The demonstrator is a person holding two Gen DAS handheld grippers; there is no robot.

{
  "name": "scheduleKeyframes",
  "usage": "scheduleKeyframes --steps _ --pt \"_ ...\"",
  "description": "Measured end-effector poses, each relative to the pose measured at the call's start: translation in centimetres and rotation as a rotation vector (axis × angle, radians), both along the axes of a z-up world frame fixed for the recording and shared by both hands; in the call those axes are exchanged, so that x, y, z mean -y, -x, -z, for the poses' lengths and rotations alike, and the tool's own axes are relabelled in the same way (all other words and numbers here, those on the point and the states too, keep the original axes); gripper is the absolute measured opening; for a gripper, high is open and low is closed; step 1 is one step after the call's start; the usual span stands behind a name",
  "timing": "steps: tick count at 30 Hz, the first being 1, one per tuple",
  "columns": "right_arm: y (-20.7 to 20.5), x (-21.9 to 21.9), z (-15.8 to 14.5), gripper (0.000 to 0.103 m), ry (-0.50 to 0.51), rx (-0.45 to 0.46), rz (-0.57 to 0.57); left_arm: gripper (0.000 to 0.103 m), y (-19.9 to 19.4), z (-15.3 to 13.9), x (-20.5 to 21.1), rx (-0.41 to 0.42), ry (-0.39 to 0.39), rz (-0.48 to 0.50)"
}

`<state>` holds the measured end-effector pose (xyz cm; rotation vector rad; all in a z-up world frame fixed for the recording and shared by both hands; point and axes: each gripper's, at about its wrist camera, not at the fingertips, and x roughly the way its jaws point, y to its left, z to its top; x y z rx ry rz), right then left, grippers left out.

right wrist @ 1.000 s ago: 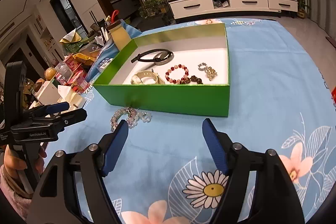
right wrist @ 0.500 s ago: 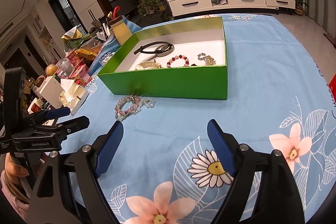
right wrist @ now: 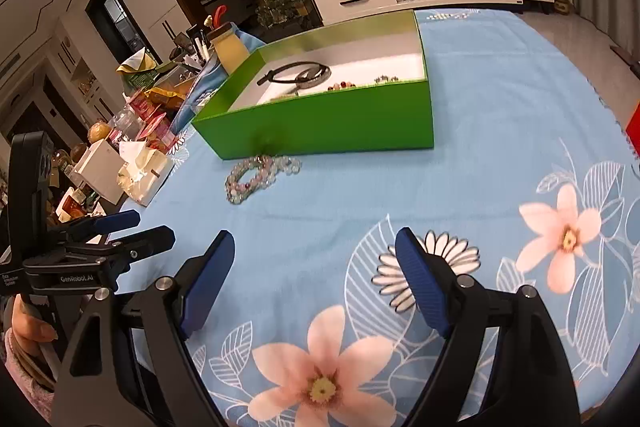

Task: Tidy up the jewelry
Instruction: 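Withdraw both open tools from the box back over the table, then move both open tools toward the tangled pink and clear bead bracelets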

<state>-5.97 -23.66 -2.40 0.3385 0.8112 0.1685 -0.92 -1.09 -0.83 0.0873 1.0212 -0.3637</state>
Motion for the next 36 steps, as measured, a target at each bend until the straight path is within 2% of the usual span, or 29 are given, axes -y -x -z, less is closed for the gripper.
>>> scheduleKeyframes --steps 15,22,36 --pt "2.1 -0.3 0.0 0.083 -0.034 0.038 -0.007 0.101 2.1 0.1 0.6 0.027 0.021 0.013" --pt "3.0 -0.5 0.0 0.083 -0.037 0.065 -0.01 0.101 3.4 -0.3 1.2 0.077 0.041 0.052" --pt "4.4 -0.5 -0.3 0.083 -0.038 0.095 -0.001 0.101 4.8 -1.0 1.4 0.144 0.022 0.084"
